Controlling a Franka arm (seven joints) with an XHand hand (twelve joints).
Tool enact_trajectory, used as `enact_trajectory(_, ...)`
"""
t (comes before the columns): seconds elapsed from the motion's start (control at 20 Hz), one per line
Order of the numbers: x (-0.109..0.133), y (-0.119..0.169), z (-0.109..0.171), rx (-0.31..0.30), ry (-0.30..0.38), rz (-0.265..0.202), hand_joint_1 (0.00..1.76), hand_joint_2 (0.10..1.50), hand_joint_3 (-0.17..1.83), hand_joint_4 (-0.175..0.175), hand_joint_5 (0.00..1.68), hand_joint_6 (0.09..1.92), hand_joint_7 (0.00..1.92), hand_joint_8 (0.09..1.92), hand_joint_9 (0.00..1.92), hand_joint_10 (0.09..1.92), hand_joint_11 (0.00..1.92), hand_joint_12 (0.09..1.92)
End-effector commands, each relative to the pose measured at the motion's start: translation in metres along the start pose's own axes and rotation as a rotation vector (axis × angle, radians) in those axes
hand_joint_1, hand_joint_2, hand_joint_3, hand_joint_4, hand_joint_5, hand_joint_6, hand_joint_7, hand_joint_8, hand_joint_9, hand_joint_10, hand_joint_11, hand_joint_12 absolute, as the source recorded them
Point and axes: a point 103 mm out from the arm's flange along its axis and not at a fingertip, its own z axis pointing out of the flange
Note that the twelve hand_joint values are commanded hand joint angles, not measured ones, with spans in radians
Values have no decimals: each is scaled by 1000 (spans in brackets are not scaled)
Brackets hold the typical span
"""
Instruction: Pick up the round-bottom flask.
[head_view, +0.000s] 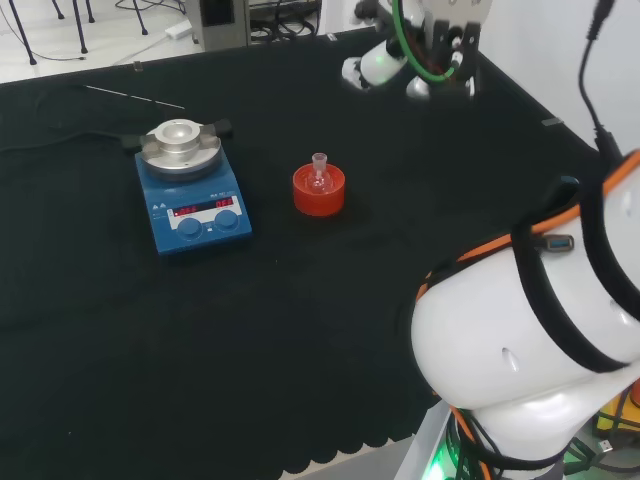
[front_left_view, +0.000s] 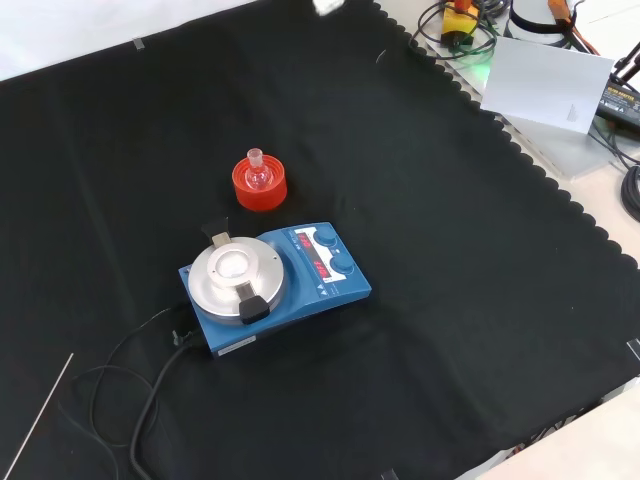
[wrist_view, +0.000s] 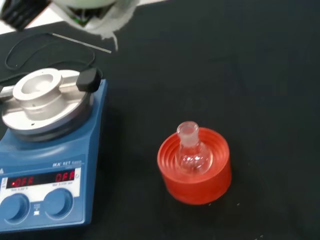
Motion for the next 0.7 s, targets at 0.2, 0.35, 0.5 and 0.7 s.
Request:
enact_trajectory(0.2, -7, 44, 71, 12, 113, -16, 911, 527, 826, 37, 471, 87, 258, 520, 420, 585, 0, 1265)
enact_trajectory(0.35, -11, 53, 93, -14, 144, -14, 898, 516, 822, 37, 465, 87, 248, 514, 416, 583, 0, 1259)
enact_trajectory(0.5, -12, 59, 108, -42, 164, -19, 900, 511, 813, 42, 489, 87, 246, 513, 415, 582, 0, 1253)
enact_trajectory(0.7, -13, 68, 126, -47, 194, -14, 910, 520, 781, 45, 518, 87, 250, 511, 417, 580, 0, 1251)
